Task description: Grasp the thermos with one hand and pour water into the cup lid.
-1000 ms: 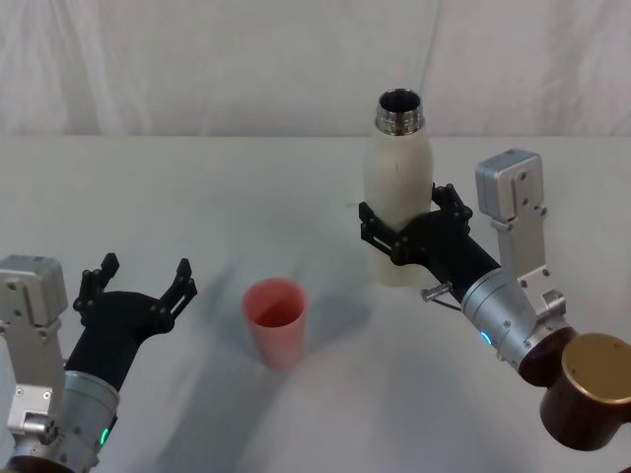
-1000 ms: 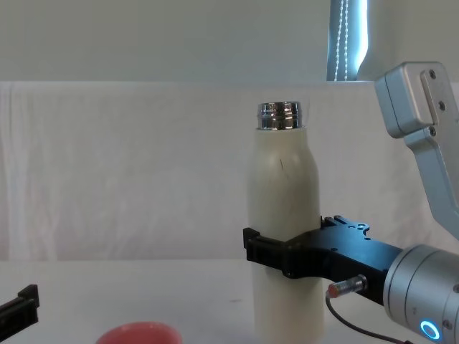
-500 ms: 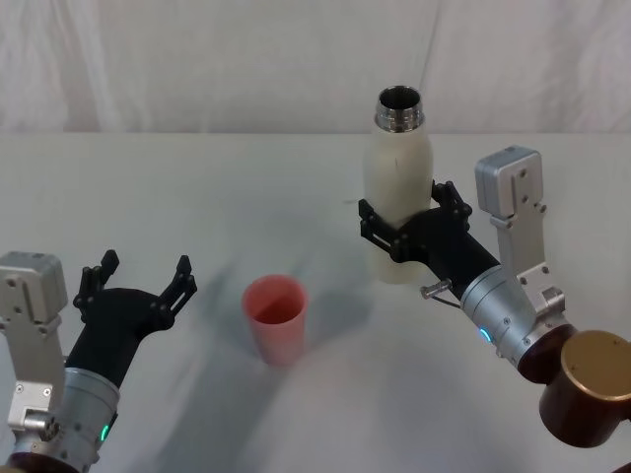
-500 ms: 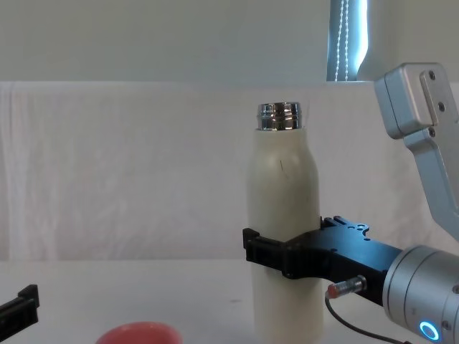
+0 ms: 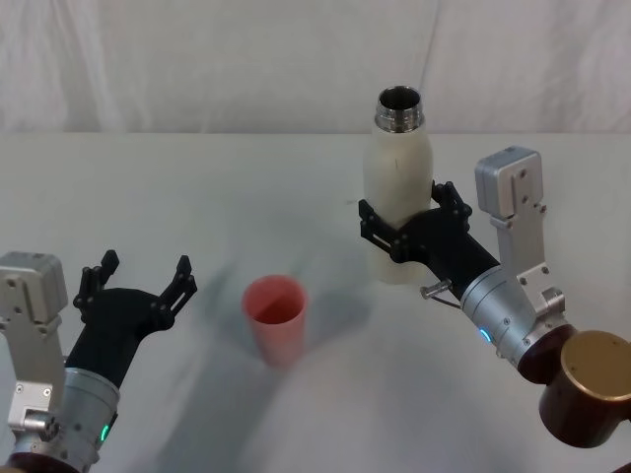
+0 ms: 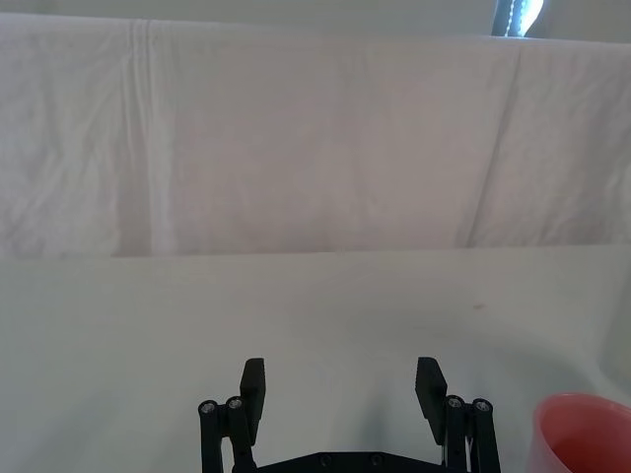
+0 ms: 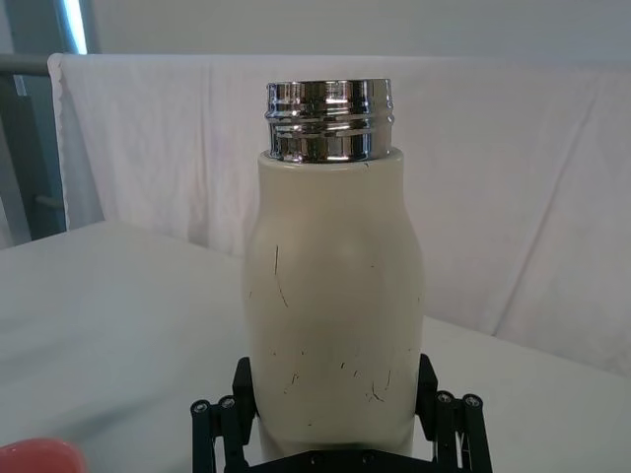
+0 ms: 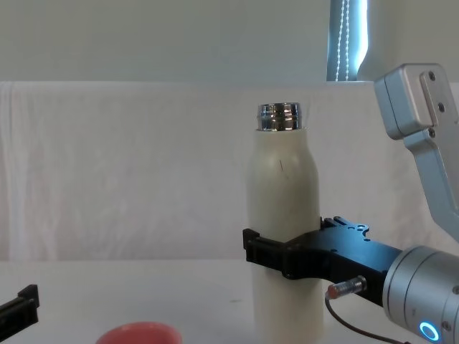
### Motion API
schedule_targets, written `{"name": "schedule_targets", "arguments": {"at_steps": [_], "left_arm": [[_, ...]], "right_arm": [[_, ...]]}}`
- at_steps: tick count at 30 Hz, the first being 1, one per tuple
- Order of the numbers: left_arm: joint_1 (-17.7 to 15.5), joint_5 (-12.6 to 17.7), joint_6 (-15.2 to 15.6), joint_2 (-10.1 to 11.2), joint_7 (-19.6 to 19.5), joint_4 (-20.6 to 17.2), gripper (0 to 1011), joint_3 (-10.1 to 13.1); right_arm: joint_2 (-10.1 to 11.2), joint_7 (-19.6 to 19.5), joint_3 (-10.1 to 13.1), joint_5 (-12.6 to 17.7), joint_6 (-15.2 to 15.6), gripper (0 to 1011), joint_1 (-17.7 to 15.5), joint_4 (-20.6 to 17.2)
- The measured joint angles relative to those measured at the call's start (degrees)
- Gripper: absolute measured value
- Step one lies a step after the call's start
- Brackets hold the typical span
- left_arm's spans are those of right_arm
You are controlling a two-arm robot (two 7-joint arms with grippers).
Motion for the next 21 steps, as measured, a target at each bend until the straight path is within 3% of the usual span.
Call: {"name": "schedule_targets", "arguments": {"at_steps": [21], "left_arm": [[0.00, 0.00, 0.00, 0.00, 0.00, 0.00, 1001, 0.00]], "right_arm": [[0.00, 0.01, 0.00, 0.00, 0.00, 957, 0.00, 0.00]]}}
